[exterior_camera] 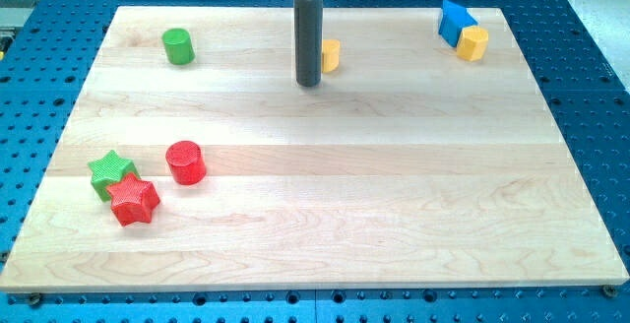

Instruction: Move the heart into the cube

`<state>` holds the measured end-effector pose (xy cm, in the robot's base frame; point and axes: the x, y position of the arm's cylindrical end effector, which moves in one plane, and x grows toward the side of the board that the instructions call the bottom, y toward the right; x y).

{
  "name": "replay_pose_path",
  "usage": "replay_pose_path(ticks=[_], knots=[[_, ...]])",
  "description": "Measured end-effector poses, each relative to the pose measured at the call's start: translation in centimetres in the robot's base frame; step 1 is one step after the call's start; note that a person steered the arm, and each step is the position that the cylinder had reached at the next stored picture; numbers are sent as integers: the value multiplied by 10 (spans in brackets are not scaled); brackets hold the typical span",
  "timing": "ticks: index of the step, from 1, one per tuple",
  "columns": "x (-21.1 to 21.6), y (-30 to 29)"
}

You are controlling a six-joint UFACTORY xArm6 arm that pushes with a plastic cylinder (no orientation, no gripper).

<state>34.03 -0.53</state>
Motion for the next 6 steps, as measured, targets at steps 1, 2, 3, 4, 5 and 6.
replay_pose_path(ticks=[1, 2, 3, 4, 5, 6], knots=[[-23, 0], [-36, 34], [-43, 104], [-32, 35], [-53, 41], [-61, 100]])
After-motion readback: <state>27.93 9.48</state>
